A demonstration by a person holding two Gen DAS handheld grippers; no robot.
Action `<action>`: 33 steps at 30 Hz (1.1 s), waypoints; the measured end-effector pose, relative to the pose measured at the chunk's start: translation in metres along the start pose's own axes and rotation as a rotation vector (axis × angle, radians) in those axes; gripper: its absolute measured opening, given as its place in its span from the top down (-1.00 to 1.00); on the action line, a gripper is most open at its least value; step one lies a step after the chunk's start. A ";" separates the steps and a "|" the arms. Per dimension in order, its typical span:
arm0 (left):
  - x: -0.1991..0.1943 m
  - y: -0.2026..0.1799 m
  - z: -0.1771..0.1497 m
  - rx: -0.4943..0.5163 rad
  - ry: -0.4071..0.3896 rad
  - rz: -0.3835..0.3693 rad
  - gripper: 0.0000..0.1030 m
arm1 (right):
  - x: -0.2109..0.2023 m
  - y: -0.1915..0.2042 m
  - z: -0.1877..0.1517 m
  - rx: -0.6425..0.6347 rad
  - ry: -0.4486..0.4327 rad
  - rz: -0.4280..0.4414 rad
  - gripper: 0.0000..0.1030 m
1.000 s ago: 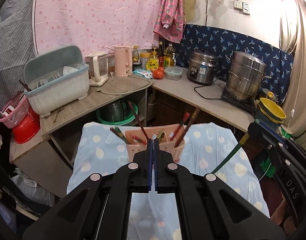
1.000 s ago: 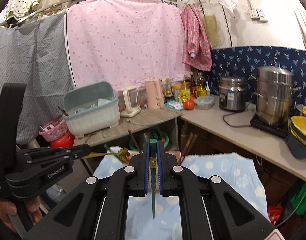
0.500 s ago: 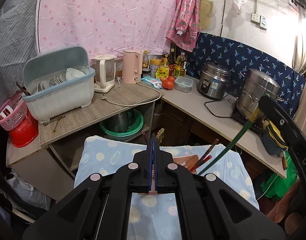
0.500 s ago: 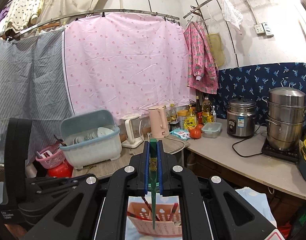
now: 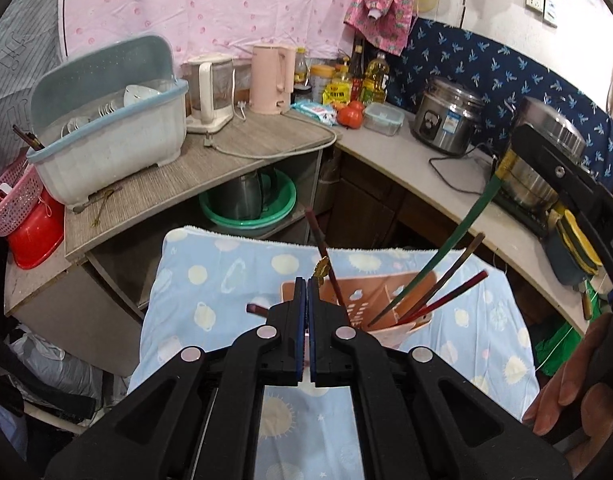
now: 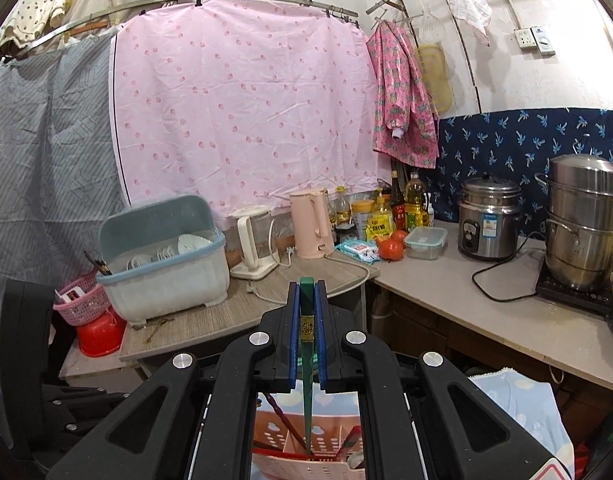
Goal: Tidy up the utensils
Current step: 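Lower the spoon and chopstick into the pink basket with both tools, then open both tools to release the spoon and chopstick into the basket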
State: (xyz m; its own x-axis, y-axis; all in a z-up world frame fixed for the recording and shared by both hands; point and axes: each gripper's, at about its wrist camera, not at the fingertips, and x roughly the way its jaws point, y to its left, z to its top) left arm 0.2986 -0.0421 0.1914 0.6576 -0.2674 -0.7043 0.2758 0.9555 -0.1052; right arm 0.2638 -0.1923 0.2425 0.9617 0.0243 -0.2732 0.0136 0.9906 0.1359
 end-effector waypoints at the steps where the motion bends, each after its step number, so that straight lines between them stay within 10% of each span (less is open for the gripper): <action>1: 0.002 0.001 -0.003 0.003 0.008 0.002 0.99 | 0.002 -0.001 -0.004 0.000 0.009 -0.003 0.87; 11: 0.025 0.007 -0.014 -0.050 0.075 0.025 0.86 | 0.012 -0.005 -0.029 -0.006 0.062 -0.033 0.67; 14: 0.025 0.008 -0.014 -0.060 0.064 0.026 0.78 | 0.006 -0.005 -0.032 0.001 0.056 -0.040 0.32; 33: -0.024 -0.011 -0.033 -0.052 -0.064 0.126 0.26 | -0.057 0.001 -0.066 0.059 0.117 -0.032 0.02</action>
State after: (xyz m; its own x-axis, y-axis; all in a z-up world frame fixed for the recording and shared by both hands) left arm 0.2568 -0.0421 0.1861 0.7284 -0.1512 -0.6682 0.1533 0.9866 -0.0562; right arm 0.1910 -0.1835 0.1955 0.9222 0.0116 -0.3866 0.0631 0.9817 0.1799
